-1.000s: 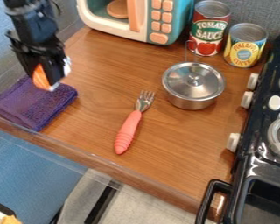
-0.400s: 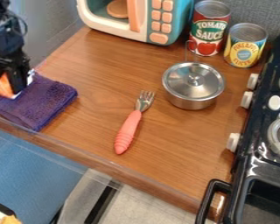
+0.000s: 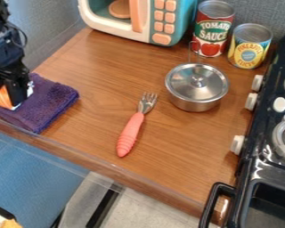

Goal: Take the orange thing and place it on the purple cloth

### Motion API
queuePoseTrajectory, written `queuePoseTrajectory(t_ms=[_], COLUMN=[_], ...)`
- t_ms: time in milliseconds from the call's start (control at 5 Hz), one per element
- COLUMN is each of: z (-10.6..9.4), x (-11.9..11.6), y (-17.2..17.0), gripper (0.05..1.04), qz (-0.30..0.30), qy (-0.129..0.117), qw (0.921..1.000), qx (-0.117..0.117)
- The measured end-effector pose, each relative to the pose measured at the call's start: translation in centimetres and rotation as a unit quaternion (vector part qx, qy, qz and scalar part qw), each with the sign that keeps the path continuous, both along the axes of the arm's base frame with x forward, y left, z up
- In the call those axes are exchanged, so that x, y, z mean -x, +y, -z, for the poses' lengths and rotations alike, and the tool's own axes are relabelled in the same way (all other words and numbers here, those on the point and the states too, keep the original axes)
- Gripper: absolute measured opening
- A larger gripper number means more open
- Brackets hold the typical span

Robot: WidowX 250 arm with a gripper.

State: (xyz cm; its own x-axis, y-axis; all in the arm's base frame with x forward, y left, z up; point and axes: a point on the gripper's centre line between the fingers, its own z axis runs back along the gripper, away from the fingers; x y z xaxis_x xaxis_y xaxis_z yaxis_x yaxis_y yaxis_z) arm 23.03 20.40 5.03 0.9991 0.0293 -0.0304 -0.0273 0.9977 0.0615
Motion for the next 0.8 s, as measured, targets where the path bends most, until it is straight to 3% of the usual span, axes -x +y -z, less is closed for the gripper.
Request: queuePoseTrajectory(t_ms=[200, 400, 600, 800], z=[-0.1, -2.4, -4.2, -5.9], x=[0.3, 0.6, 1.0, 1.1], y=[-0.2, -0.1, -0.2, -0.1], gripper=[0.948, 1.005, 1.001, 1.001], qz=[0.001, -0.004, 0.006, 0.013], qy=[0.003, -0.028, -0.047, -0.064], qw=[0.9999, 0.9995, 0.9987, 0.9979], qx=[0.013, 0.017, 0.018, 0.002])
